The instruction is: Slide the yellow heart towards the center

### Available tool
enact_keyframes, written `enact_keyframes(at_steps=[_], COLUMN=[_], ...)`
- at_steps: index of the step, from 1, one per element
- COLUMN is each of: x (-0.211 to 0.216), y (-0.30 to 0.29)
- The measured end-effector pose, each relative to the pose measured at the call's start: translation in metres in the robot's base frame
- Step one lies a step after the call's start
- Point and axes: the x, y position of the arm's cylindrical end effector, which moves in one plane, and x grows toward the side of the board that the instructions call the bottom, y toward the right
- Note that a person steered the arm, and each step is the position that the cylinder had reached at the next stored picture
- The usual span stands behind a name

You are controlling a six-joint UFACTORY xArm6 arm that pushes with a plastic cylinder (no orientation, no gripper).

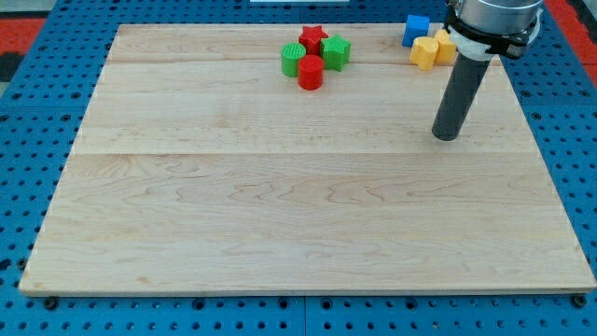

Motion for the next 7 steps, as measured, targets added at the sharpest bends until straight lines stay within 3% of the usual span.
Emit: enact_keyframes(at_steps=[3, 4, 5, 6, 7], x=[0.000, -0.039, -0.115, -0.192, -0.223], y=[-0.003, 0.078, 0.143, 0.144, 0.122])
